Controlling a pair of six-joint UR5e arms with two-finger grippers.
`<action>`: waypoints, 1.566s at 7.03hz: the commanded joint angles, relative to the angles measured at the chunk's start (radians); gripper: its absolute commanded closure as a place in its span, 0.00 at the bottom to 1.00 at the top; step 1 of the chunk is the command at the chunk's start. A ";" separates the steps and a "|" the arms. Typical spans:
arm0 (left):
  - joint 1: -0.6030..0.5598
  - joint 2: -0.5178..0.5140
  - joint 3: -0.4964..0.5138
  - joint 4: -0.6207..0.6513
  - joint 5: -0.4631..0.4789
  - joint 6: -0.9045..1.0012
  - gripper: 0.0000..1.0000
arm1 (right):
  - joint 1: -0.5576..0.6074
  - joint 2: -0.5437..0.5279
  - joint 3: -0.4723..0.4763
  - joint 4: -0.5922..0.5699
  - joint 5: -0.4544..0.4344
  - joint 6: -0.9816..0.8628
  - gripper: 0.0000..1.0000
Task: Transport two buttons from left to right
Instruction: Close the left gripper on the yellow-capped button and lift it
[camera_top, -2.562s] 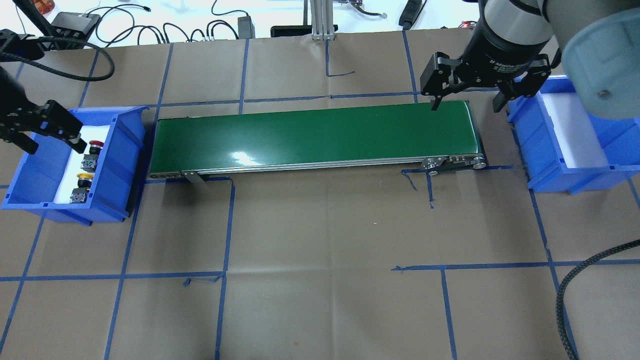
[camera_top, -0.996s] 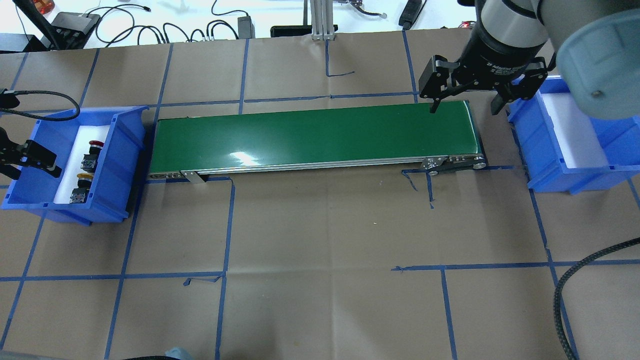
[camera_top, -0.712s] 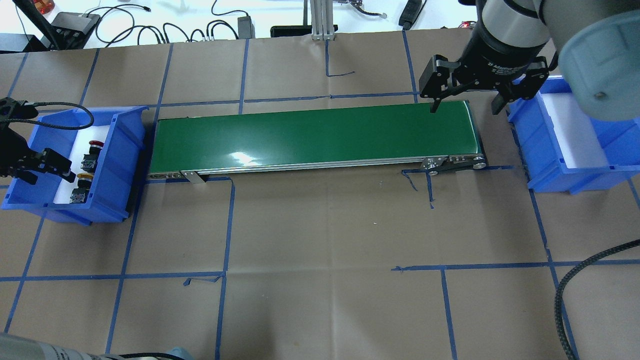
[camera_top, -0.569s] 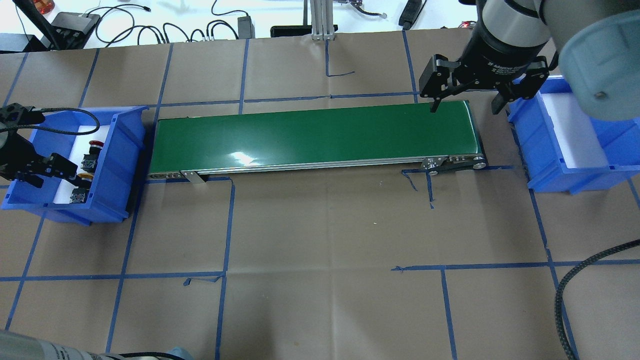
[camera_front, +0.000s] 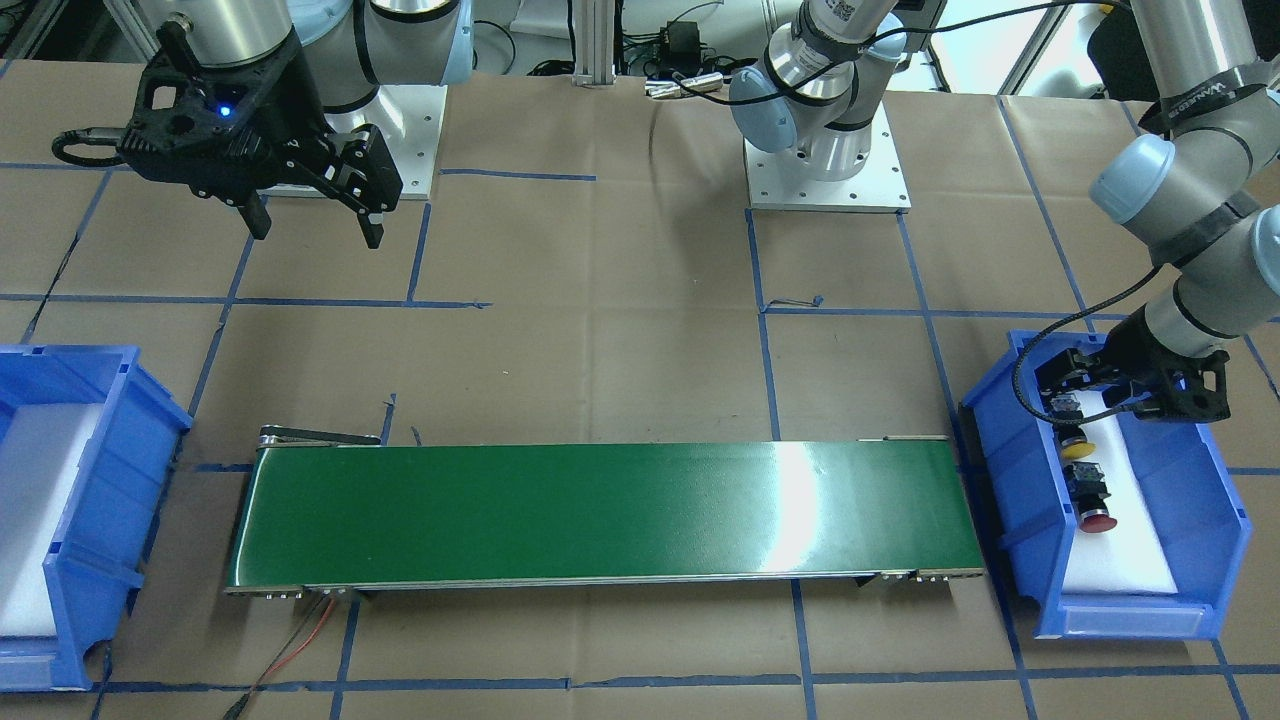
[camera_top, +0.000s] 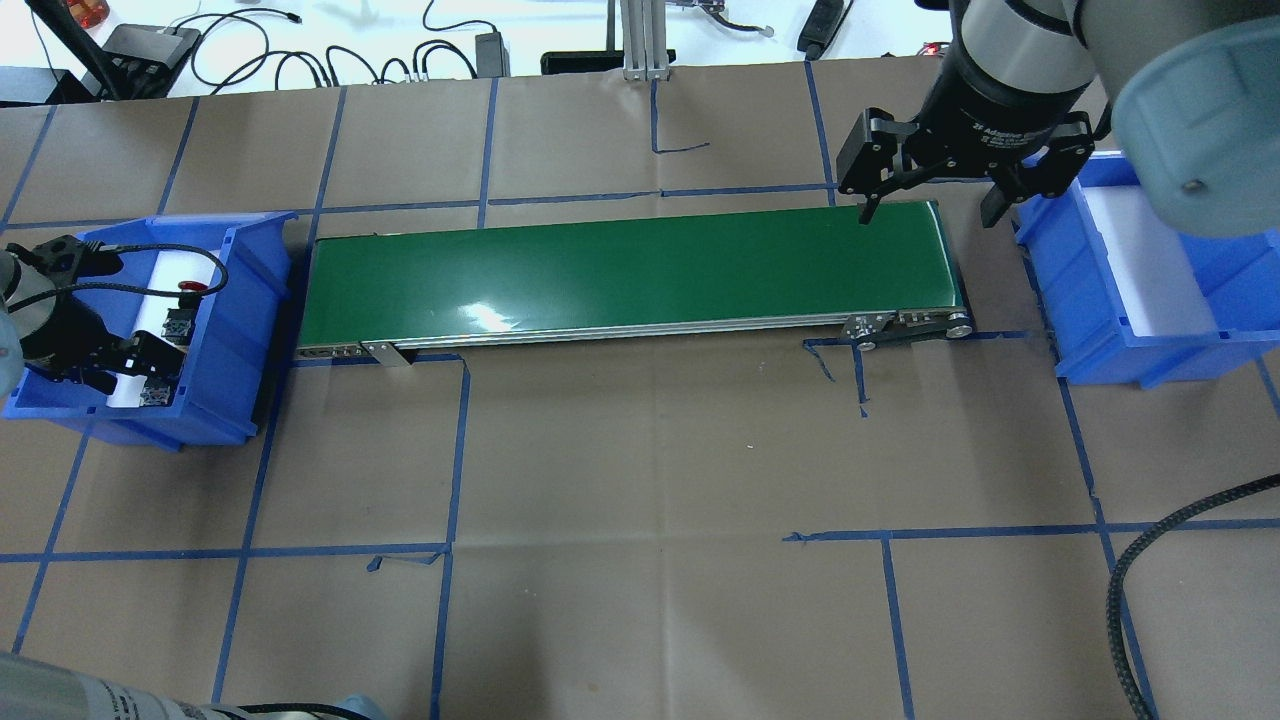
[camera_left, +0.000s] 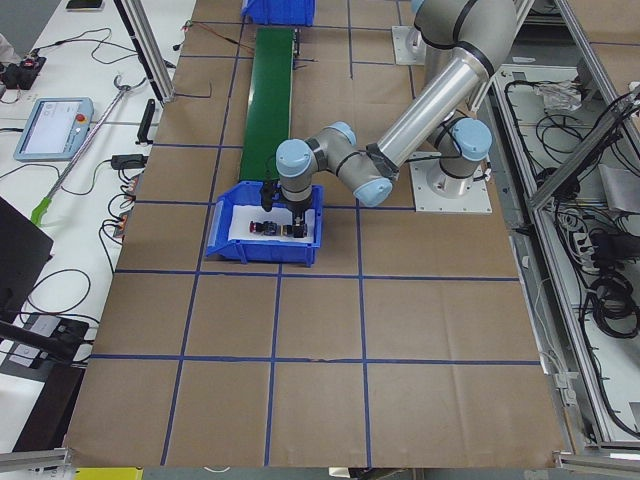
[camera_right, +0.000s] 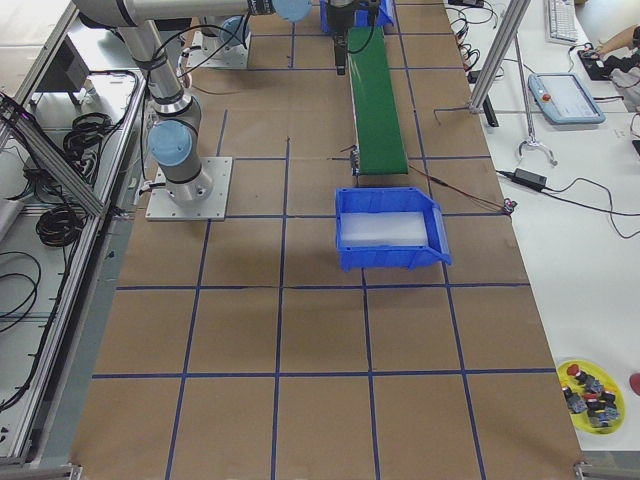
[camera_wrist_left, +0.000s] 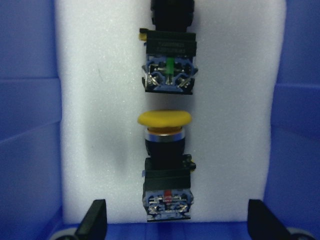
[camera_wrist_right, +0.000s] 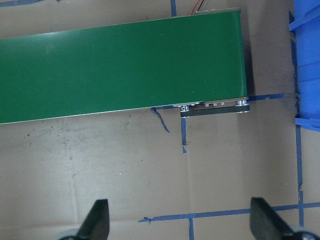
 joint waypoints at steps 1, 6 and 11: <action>-0.005 -0.044 -0.038 0.103 -0.001 -0.001 0.00 | 0.000 0.001 0.000 -0.002 0.000 0.000 0.00; -0.006 -0.042 -0.029 0.105 -0.004 0.003 0.56 | 0.000 0.001 0.001 -0.003 0.000 0.000 0.00; -0.037 0.000 0.291 -0.262 -0.003 0.013 0.92 | 0.000 0.002 0.001 -0.012 0.002 0.000 0.00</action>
